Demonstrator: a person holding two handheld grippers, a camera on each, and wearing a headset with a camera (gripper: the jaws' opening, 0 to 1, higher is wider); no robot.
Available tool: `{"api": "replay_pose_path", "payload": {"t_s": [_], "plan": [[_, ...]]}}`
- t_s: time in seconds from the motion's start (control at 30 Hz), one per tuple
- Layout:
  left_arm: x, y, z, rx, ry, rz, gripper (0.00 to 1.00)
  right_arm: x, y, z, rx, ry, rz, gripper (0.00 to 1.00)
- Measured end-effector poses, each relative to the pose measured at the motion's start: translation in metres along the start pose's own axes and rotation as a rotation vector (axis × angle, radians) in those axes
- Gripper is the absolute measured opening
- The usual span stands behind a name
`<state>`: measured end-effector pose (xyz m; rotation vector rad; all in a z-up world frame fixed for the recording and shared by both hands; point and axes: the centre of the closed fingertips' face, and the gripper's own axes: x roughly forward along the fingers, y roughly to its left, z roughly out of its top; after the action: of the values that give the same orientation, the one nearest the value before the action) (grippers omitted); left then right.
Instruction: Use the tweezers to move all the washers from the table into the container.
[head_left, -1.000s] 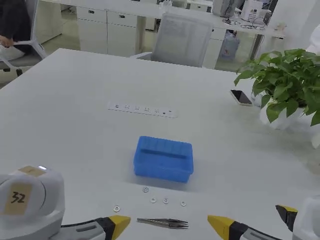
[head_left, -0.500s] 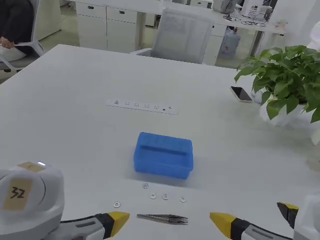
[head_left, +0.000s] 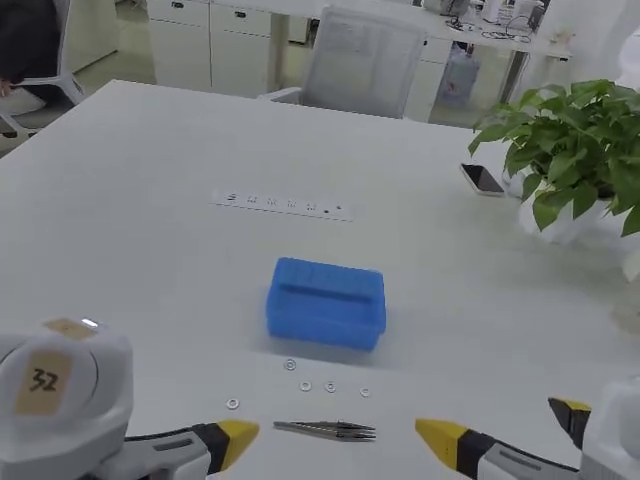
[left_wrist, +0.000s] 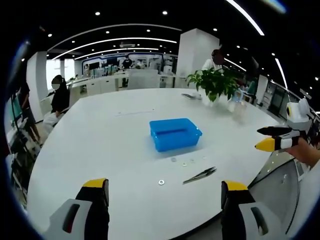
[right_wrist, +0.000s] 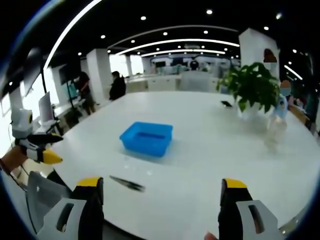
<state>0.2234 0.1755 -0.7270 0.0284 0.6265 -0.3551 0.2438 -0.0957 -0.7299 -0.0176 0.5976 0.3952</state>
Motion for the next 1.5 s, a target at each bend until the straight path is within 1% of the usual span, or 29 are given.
{"api": "replay_pose_path", "payload": {"t_s": [0.07,0.17,0.33,0.43,0.53,0.6,0.63,0.73,0.8,0.83,0.97,1.07,1.1,1.13,1.17,1.23,1.27,1.33,1.37,1.4,1.43,1.47,1.5], "plan": [[0.001,-0.001,0.0,0.004,-0.002,-0.005,0.95,0.0,0.0,-0.001,0.004,-0.001,0.004,0.96],[0.002,-0.002,0.001,0.018,-0.012,-0.011,0.94,0.001,0.002,0.001,0.016,-0.016,0.013,0.98],[0.007,-0.006,0.003,0.047,-0.019,-0.036,0.91,0.006,0.002,0.001,0.014,-0.011,0.013,0.97],[0.012,-0.009,0.008,0.057,-0.032,-0.056,0.9,0.009,0.003,0.001,0.004,-0.006,0.014,0.96],[0.017,-0.011,0.011,0.062,-0.031,-0.073,0.89,0.012,0.002,0.001,0.005,-0.005,0.012,0.96],[0.022,-0.014,0.011,0.076,-0.025,-0.085,0.88,0.014,0.001,0.001,0.005,-0.003,0.008,0.95],[0.025,-0.016,0.009,0.09,-0.014,-0.101,0.88,0.016,0.0,0.001,0.005,-0.001,0.004,0.95],[0.032,-0.019,0.005,0.124,0.011,-0.116,0.85,0.019,-0.001,-0.002,0.008,0.009,-0.001,0.94],[0.036,-0.021,0.007,0.141,0.004,-0.131,0.82,0.022,-0.002,-0.004,0.012,0.016,-0.005,0.93],[0.037,-0.021,0.007,0.141,0.005,-0.135,0.82,0.022,-0.002,-0.004,0.014,0.018,-0.006,0.93],[0.05,-0.026,0.006,0.136,0.018,-0.185,0.81,0.029,-0.002,-0.006,0.031,0.026,-0.006,0.92],[0.059,-0.034,0.001,0.152,0.041,-0.241,0.8,0.035,-0.002,-0.009,0.029,0.044,-0.004,0.92],[0.063,-0.035,-0.002,0.169,0.059,-0.255,0.79,0.037,-0.001,-0.009,0.024,0.05,-0.003,0.91],[0.066,-0.036,-0.004,0.186,0.067,-0.263,0.78,0.038,-0.001,-0.01,0.021,0.053,-0.002,0.91],[0.071,-0.037,-0.006,0.212,0.082,-0.27,0.74,0.041,0.0,-0.011,0.02,0.059,0.0,0.91],[0.078,-0.04,-0.011,0.24,0.109,-0.292,0.69,0.045,0.002,-0.013,0.023,0.072,0.012,0.91],[0.081,-0.04,-0.011,0.249,0.11,-0.295,0.67,0.047,0.003,-0.013,0.022,0.076,0.016,0.9],[0.089,-0.04,-0.016,0.294,0.129,-0.302,0.62,0.05,0.006,-0.014,0.015,0.086,0.024,0.9],[0.092,-0.042,-0.019,0.323,0.143,-0.318,0.57,0.052,0.007,-0.015,0.012,0.09,0.028,0.9],[0.096,-0.043,-0.024,0.351,0.171,-0.331,0.54,0.054,0.008,-0.015,0.008,0.097,0.033,0.9],[0.1,-0.043,-0.024,0.369,0.164,-0.329,0.5,0.055,0.009,-0.016,0.004,0.102,0.036,0.9],[0.105,-0.045,-0.027,0.39,0.169,-0.338,0.47,0.056,0.01,-0.016,-0.001,0.106,0.04,0.89],[0.106,-0.046,-0.032,0.409,0.197,-0.357,0.42,0.056,0.011,-0.015,-0.003,0.107,0.043,0.89]]}}
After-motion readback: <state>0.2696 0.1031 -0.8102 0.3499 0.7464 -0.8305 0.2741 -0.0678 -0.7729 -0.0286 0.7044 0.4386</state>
